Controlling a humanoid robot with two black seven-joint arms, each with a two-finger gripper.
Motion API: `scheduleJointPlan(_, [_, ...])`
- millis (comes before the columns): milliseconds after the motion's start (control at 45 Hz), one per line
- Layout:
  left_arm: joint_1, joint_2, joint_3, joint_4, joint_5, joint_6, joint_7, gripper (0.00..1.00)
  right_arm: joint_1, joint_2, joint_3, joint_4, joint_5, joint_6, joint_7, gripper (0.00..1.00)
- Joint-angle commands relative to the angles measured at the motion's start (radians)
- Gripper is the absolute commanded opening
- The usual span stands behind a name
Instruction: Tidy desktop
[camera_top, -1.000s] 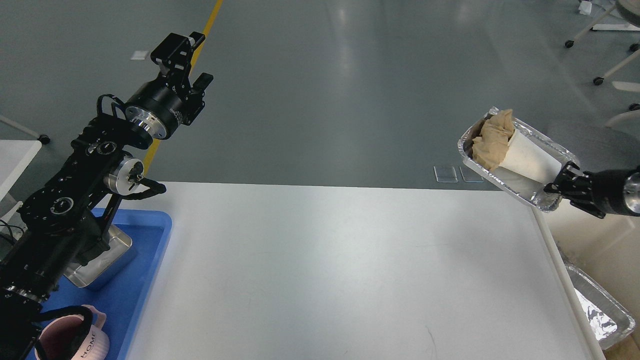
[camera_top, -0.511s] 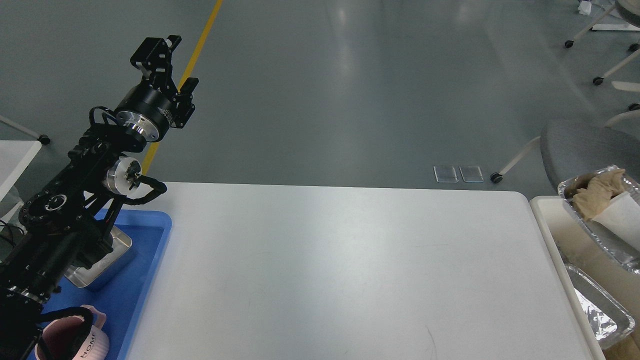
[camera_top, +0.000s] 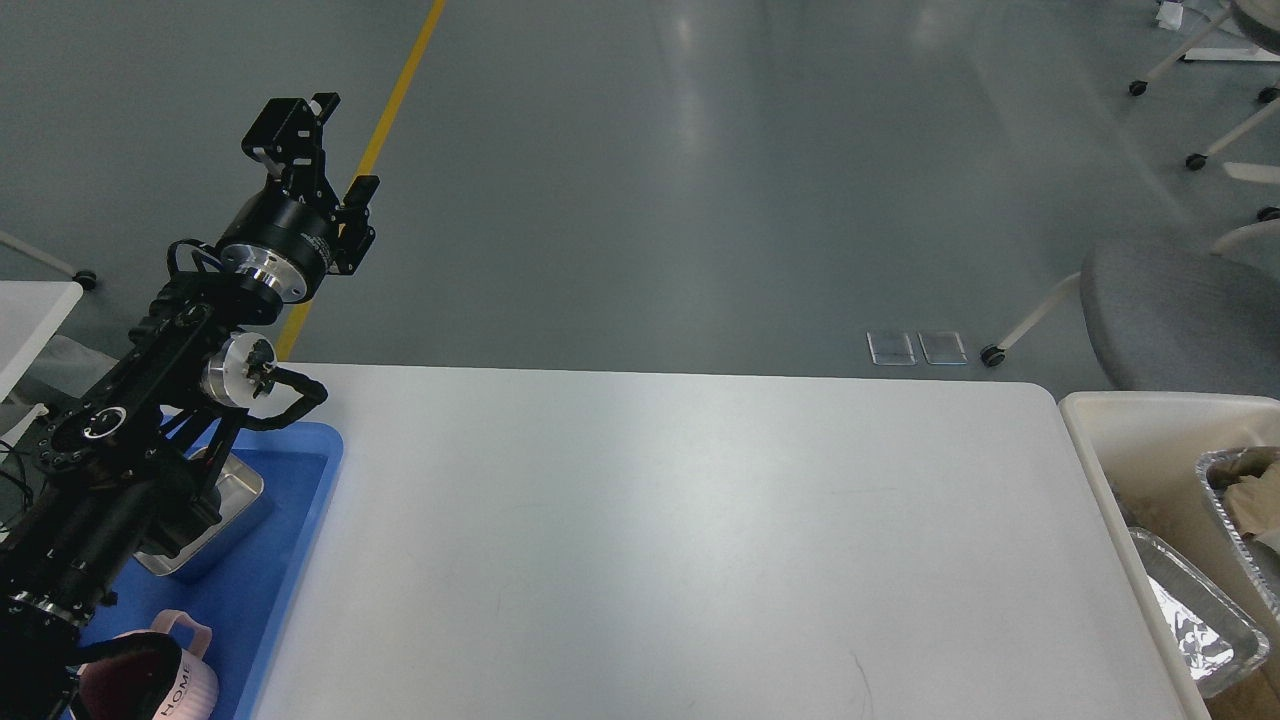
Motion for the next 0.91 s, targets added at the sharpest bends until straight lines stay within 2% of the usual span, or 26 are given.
scheduleJointPlan(0, [0.01,0.0,-0.002,0.0,0.0,0.002,0.0,0.92,-0.004,0.005,0.0,0.001,0.005,0.0,0.0,0.0])
scheduleJointPlan(133, [0.018,-0.001,-0.002,0.0,0.0,0.002,0.0,0.93,-0.002,0.011,0.003,0.001,0.006,-0.007,0.003,0.01])
scheduleJointPlan(155, [0.018,0.0,-0.002,-0.001,0.0,0.002,0.0,0.93,-0.002,0.012,0.007,0.002,0.008,-0.007,0.003,0.17])
scheduleJointPlan(200, [0.018,0.0,-0.002,-0.001,0.0,0.002,0.001,0.93,-0.002,0.015,0.016,-0.002,0.012,-0.016,0.006,0.69])
scheduleJointPlan(222, [0.018,0.0,-0.002,-0.001,0.0,0.002,0.001,0.93,-0.001,0.017,0.021,-0.002,0.018,-0.026,0.008,0.78])
scheduleJointPlan(267, [0.018,0.0,-0.002,-0.001,0.001,0.002,0.001,0.94,-0.002,0.023,0.02,0.001,0.04,-0.042,0.011,0.83])
scheduleJointPlan(333, [0.018,0.0,-0.002,-0.001,0.001,0.002,0.001,0.95,-0.004,0.025,0.02,-0.001,0.081,-0.074,0.012,1.0])
scheduleJointPlan(755, [0.018,0.002,0.006,0.003,0.001,-0.001,0.004,0.96,0.005,0.072,0.017,0.004,0.25,-0.12,0.017,1.0])
scheduleJointPlan(888, [0.016,-0.001,0.009,0.003,0.001,-0.001,0.003,0.97,0.136,0.11,0.044,0.007,0.275,-0.148,0.015,1.0])
